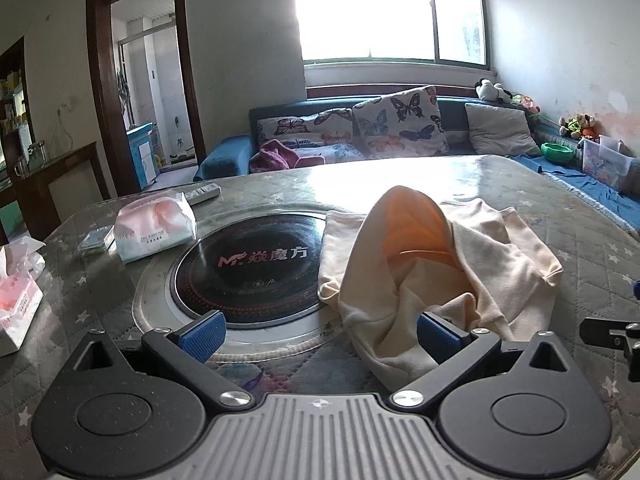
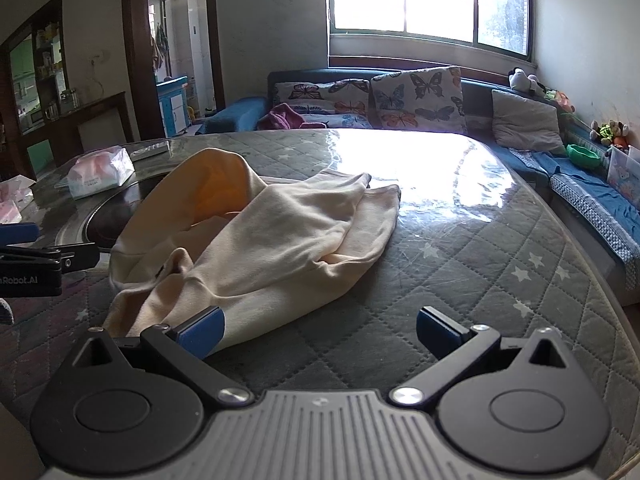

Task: Fold clothes
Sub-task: 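Move both open grippers toward the crumpled cream sweatshirt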

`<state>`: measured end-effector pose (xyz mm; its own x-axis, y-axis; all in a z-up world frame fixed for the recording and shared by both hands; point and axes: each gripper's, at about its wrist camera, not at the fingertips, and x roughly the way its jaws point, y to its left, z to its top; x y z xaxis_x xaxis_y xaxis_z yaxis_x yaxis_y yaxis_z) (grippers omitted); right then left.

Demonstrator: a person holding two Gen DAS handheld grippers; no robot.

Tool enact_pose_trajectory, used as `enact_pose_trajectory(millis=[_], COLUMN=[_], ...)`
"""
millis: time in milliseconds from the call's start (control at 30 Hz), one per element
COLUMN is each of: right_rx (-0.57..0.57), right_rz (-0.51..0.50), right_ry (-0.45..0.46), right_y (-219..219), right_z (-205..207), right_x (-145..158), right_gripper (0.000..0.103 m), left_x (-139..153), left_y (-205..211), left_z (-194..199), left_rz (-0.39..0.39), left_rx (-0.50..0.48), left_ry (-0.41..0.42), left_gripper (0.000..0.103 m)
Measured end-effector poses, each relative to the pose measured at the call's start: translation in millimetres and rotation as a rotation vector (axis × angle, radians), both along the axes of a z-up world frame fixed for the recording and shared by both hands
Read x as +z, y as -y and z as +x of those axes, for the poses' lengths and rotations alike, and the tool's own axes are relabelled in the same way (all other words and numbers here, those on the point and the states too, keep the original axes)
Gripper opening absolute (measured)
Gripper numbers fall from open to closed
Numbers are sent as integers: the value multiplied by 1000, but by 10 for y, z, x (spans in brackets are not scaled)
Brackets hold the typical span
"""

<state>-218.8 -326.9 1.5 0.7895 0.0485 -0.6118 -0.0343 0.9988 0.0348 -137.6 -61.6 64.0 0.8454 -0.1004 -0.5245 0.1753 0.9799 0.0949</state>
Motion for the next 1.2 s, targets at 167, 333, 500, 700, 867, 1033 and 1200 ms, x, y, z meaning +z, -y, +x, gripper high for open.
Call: enact_pose_trajectory(millis=[167,333,500,700,867,1033,1200], right_rx=[5,4,2,6,11,10,8], right_rz=[-2,-7,-19,-30,-31,-28,-26], right_ry=[10,20,30,32,25,15,-2], right_y=[-34,-56,-82,-117,-124,-119,-112], right_z=[-57,-119,-154,-119,-58,28,112], right_x=[29,67,105,135,132,115,88], right_gripper=[103,103,103,103,103,103,103], left_x=[41,68,90,112,119,101,78], left_y=[30,56,79,101,123,167,205], left_z=[-64,-117,-161,-149,-84,8,92], left_rz=[3,1,0,1,-4,-2,-4], left_rx=[-8,-20,-31,-36,-41,-51,-62], left_ry=[16,27,37,41,34,17,-1], left_gripper=[103,103,103,103,103,103,103])
